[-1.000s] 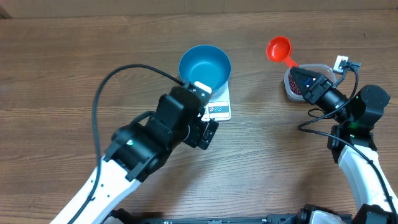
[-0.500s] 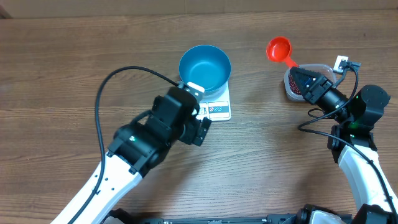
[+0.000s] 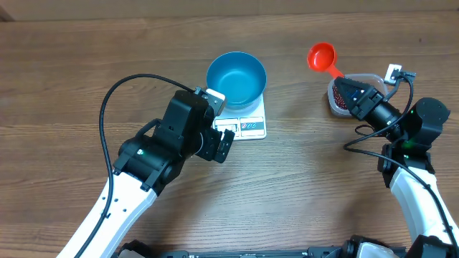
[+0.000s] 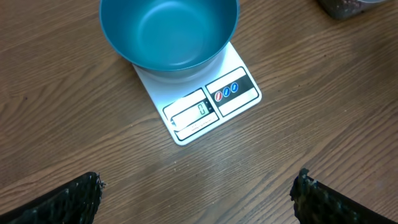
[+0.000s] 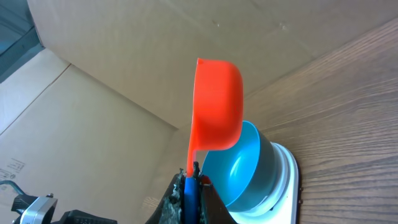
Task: Scoop item into bowl and weigh 150g on scale
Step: 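Lift the left gripper back from the scale, then move the right gripper with scoop over the red bean tub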
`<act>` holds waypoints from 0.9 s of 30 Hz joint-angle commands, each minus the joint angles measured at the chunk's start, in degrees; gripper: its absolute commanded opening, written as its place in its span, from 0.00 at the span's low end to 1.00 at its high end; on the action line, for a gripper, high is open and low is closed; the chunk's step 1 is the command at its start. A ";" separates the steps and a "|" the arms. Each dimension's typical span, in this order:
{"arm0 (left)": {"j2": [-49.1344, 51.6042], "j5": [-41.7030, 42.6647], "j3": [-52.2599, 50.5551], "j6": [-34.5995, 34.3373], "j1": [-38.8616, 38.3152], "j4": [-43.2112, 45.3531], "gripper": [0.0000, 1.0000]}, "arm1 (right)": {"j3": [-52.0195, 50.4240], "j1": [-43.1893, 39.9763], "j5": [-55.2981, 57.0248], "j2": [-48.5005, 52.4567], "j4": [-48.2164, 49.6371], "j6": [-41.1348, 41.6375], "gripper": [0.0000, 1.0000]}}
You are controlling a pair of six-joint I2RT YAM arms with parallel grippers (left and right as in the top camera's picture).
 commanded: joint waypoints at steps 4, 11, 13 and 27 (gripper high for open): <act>1.77 1.05 -0.55 0.87 0.20 -0.02 1.00 | 1.01 -0.37 -0.33 -0.46 0.31 -0.46 0.04; 2.47 1.05 -0.55 0.87 0.20 -0.04 1.00 | 1.01 -0.37 -0.31 -0.46 0.31 -0.46 0.04; 2.47 1.05 -0.55 0.87 0.20 -0.04 0.99 | 1.01 -0.37 -0.31 -0.46 0.31 -0.46 0.04; 2.47 1.05 -0.55 0.87 0.20 -0.04 1.00 | 1.01 -0.37 -2.91 -0.46 1.66 -0.48 0.04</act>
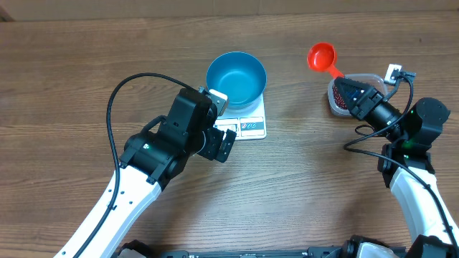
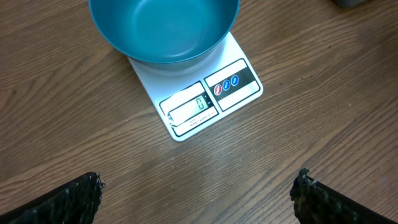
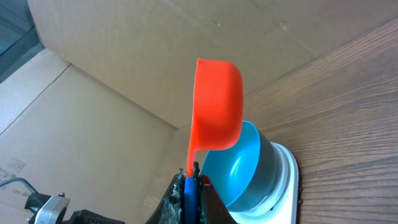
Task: Scoop item into bowl and weigh 150g on scale
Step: 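Move the right gripper with scoop over the red bean tub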
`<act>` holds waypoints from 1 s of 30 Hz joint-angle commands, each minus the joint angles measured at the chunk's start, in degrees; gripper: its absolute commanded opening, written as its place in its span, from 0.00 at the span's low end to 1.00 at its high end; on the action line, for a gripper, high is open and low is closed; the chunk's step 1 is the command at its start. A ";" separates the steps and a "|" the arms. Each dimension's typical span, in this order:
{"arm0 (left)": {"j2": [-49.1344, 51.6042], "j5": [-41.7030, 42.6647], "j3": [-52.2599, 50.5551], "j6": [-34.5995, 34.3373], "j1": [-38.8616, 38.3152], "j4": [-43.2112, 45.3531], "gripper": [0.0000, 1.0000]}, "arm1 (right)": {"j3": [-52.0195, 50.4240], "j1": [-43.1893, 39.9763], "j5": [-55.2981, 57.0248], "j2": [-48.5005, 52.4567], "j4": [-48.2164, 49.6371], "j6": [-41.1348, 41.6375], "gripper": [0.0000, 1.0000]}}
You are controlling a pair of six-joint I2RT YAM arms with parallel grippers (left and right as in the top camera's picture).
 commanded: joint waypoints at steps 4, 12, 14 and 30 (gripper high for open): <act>0.35 0.63 -0.55 0.87 0.20 -0.02 0.99 | 1.75 -0.37 -11.50 -0.46 7.80 -0.33 0.04; 0.35 0.63 -0.55 0.87 0.20 -0.02 1.00 | 8.61 -0.37 -21.27 -0.46 7.63 3.21 0.04; 0.35 0.63 -0.55 0.87 0.20 -0.02 1.00 | 10.54 -0.37 -22.43 -0.46 7.63 5.07 0.04; 0.35 0.63 -0.55 0.87 0.20 -0.02 1.00 | 13.64 -0.37 -6.23 -0.46 2.36 11.61 0.04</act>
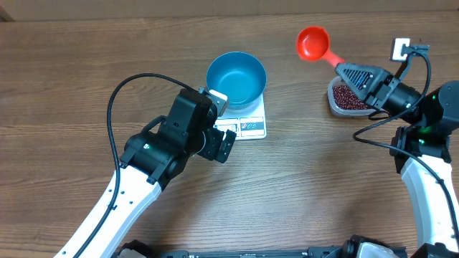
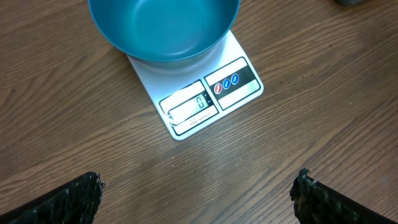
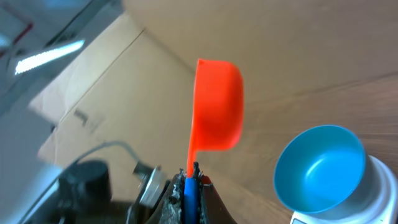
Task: Scoop item into bowl and weigh 150g on scale
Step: 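Move the right gripper with scoop over the red bean tub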
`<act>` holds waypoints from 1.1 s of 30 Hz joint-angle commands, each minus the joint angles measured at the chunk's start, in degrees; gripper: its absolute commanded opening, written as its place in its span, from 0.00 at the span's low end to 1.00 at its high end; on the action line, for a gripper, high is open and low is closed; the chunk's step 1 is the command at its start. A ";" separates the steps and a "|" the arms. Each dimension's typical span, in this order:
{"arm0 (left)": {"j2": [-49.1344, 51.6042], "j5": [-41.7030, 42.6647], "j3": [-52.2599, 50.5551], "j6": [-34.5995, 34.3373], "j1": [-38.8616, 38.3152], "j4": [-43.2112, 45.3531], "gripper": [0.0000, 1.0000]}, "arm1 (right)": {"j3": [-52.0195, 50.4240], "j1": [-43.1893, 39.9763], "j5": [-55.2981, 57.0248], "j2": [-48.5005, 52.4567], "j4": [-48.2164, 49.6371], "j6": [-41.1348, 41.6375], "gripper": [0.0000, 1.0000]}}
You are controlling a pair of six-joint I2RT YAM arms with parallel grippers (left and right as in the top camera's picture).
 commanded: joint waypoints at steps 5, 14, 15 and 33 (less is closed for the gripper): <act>0.35 0.61 -0.33 0.87 0.20 0.00 1.00 | 1.75 -0.22 15.63 -0.46 -10.16 -7.63 0.04; 0.35 0.61 -0.33 0.87 0.20 0.00 1.00 | 8.98 -0.13 25.79 -0.46 -38.34 -26.47 0.04; 0.35 0.61 -0.33 0.87 0.20 0.00 1.00 | 11.91 0.11 28.17 -0.46 -44.37 -29.66 0.04; 0.35 0.61 -0.31 0.87 0.20 0.00 1.00 | 23.74 2.16 58.86 5.22 -78.64 -50.86 0.04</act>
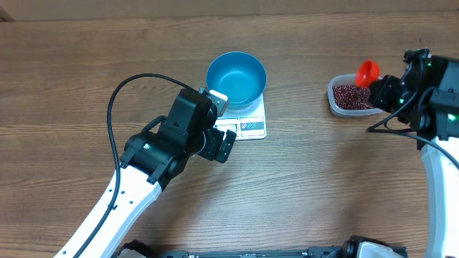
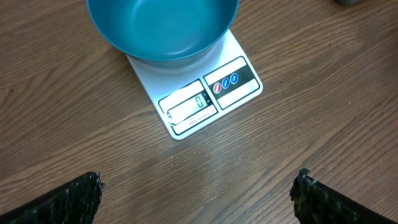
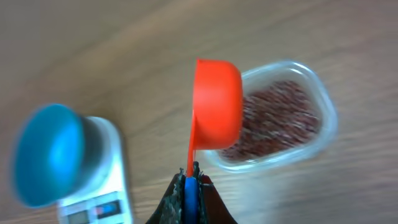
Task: Scoop item into bowl and weigh 150g on scale
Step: 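Move the right gripper with scoop over the red bean tub, then lower the red scoop into the beans with the right gripper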
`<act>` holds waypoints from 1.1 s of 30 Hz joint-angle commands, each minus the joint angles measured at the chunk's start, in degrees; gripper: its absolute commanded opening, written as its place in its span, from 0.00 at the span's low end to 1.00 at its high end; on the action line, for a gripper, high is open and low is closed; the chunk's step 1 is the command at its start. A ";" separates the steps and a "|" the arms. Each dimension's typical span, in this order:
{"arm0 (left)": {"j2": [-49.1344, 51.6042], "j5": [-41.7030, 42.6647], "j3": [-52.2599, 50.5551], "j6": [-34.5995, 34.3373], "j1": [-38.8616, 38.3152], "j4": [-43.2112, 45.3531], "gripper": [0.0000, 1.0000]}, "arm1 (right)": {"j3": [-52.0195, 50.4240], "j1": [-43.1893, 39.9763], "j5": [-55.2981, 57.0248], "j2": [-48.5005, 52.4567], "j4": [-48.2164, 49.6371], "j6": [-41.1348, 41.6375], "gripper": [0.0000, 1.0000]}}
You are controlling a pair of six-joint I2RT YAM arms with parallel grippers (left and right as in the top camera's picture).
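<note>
An empty blue bowl (image 1: 237, 77) stands on the white scale (image 1: 251, 127) mid-table; the scale's display (image 2: 186, 107) shows in the left wrist view below the bowl (image 2: 163, 28). My left gripper (image 2: 196, 193) is open, hovering over bare wood just in front of the scale. My right gripper (image 3: 191, 177) is shut on the handle of the orange scoop (image 3: 216, 102), whose cup hangs over the left end of a clear container of red beans (image 3: 280, 118). Overhead, the scoop (image 1: 367, 72) is above the container (image 1: 350, 97) at the right.
The brown wooden table (image 1: 323, 186) carries only the scale and the bean container. A black cable (image 1: 122, 107) loops from the left arm over the table's left half. The right arm's body stands at the far right edge.
My right gripper has moved right and tilted downward with the scoop, from above the table left of the container to over the beans. The left arm has not moved.
My right gripper held the orange scoop level and pointing toward the bowl, beside the bean container. Then it had lifted higher and a little left. Now the scoop points down over the beans. My left gripper stayed open in front of the scale throughout.
</note>
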 commanded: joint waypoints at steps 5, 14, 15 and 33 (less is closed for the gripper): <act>0.31 0.44 -0.28 0.87 0.20 0.00 1.00 | 1.07 0.24 2.91 8.68 0.15 -3.48 0.04; 0.31 0.44 -0.28 0.87 0.20 0.00 0.99 | 1.07 0.24 2.95 14.73 1.33 -3.50 0.04; 0.31 0.44 -0.28 0.87 0.20 0.00 1.00 | 1.07 0.24 2.95 14.75 1.68 -3.50 0.04; 0.31 0.44 -0.28 0.87 0.20 0.00 1.00 | 1.01 0.24 2.93 14.84 2.78 -3.45 0.15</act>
